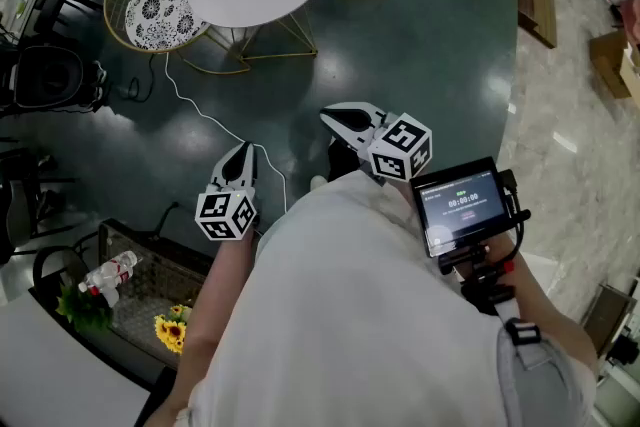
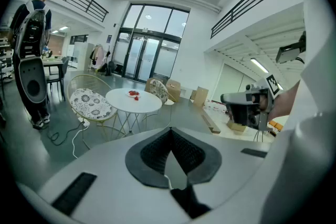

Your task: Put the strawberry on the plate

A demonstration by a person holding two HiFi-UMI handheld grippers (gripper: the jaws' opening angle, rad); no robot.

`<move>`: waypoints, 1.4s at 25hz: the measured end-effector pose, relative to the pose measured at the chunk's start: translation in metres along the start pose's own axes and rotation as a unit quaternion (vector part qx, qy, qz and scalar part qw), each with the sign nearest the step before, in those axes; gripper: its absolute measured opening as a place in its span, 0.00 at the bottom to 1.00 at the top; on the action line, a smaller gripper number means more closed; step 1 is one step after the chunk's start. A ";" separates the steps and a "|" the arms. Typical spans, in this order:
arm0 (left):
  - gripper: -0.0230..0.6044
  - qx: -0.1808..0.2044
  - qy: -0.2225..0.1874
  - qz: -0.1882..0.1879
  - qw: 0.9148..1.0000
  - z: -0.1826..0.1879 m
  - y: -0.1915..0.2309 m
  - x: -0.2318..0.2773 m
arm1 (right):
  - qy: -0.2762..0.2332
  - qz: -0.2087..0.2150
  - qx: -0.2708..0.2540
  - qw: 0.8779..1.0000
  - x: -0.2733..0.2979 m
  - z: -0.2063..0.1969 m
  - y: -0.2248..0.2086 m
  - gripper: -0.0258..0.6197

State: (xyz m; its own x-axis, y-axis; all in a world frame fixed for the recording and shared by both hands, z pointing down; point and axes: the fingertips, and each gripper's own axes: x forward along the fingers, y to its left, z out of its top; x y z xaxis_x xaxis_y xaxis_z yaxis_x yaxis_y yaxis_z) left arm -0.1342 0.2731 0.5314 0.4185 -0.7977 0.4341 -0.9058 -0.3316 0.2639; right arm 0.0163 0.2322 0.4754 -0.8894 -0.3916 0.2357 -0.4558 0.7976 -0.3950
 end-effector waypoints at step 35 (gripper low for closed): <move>0.05 0.020 -0.046 -0.054 0.997 0.013 -0.076 -0.038 | -0.034 -0.052 0.001 0.998 -0.069 -0.015 0.038 0.05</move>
State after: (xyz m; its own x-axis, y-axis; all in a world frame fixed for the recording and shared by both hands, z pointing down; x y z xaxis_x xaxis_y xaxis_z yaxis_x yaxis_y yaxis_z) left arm -0.0821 0.3222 0.4834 0.5075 -0.7986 0.3235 -0.8585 -0.4368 0.2687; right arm 0.0611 0.2968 0.4577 -0.8376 -0.5025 0.2142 -0.5455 0.7501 -0.3738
